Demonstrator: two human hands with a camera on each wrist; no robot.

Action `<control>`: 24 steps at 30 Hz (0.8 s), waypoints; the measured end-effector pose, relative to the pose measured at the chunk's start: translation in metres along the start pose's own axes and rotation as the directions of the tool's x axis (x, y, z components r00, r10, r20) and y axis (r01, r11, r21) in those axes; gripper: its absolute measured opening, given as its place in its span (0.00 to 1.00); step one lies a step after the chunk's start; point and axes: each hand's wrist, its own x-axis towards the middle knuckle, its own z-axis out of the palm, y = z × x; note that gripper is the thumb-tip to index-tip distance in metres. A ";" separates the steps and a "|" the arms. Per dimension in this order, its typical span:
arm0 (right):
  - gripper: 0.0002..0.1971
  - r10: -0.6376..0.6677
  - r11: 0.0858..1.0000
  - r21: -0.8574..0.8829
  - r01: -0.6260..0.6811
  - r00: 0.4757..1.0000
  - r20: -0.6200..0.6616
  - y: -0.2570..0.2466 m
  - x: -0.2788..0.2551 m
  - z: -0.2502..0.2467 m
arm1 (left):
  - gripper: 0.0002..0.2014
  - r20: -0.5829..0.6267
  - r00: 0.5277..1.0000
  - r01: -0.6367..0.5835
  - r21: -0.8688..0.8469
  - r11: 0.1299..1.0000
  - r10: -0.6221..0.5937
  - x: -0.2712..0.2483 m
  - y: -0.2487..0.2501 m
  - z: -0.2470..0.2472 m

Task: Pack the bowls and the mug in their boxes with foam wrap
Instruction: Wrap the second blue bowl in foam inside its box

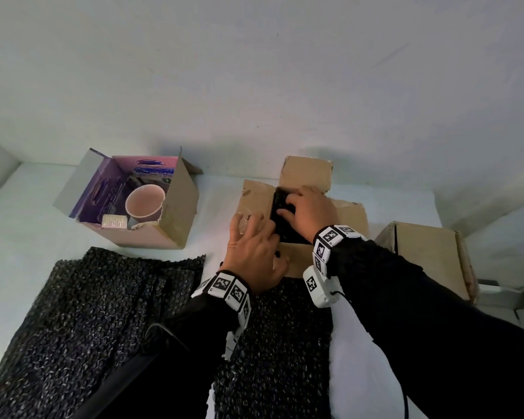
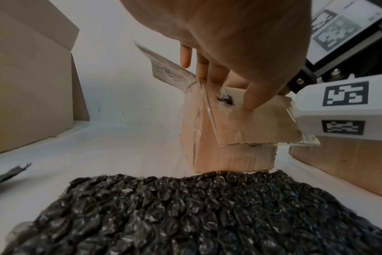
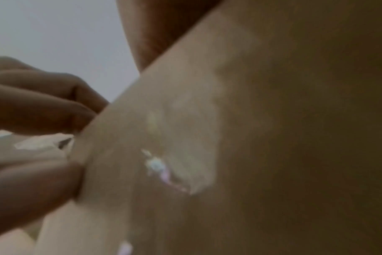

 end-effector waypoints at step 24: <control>0.13 -0.165 0.982 -0.102 0.158 0.984 -0.065 0.003 -0.006 -0.013 | 0.18 0.052 0.993 -0.111 0.156 0.982 0.104 -0.002 -0.013 0.007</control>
